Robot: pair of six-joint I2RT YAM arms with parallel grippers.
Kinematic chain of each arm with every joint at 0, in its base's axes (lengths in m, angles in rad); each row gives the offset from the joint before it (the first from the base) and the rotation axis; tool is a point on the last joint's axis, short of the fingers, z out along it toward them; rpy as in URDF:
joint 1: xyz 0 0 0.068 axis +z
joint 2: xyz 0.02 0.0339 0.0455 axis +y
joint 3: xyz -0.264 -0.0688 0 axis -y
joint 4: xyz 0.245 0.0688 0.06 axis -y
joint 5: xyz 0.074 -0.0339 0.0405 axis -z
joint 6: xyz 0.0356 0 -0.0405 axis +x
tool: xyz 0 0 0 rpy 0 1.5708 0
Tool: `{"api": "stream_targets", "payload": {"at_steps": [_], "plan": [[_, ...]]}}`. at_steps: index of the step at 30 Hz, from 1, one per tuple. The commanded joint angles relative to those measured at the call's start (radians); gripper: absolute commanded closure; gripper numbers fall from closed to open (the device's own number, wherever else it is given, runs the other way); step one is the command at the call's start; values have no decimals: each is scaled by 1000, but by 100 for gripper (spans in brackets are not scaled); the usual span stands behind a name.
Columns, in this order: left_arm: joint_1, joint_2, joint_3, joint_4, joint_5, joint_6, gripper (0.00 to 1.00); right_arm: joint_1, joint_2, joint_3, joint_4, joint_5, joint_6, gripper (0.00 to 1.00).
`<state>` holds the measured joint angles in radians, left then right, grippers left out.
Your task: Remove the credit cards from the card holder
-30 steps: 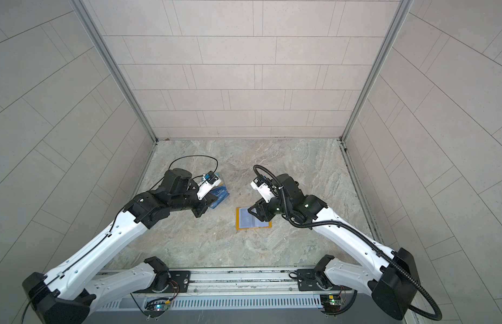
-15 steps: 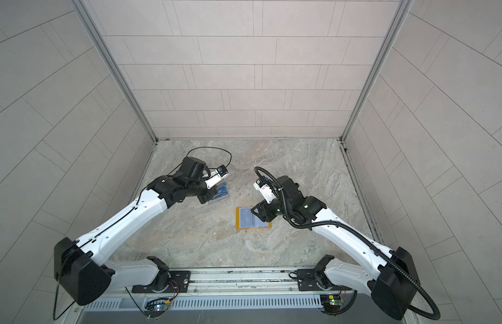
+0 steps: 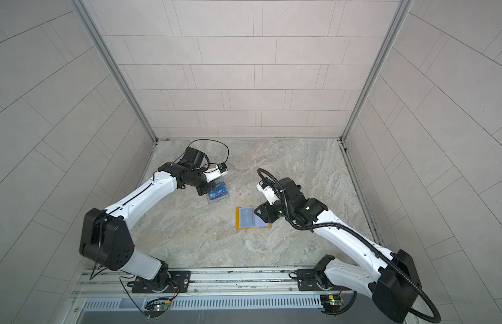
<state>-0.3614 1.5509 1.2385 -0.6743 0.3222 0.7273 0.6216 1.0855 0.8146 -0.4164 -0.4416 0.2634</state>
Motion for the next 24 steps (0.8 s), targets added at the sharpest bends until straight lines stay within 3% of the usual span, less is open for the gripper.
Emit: {"api": "stream_targets", "payload": {"at_steps": [1, 14, 24], "plan": [[-1, 35, 29, -23, 6, 54, 100, -3, 2, -6, -7, 12, 0, 47], [-1, 153, 43, -26, -62, 77, 100, -5, 2, -7, -30, 21, -4, 47], [0, 192, 36, -6, -49, 71, 100, -5, 1, -11, -33, 24, -4, 47]]}}
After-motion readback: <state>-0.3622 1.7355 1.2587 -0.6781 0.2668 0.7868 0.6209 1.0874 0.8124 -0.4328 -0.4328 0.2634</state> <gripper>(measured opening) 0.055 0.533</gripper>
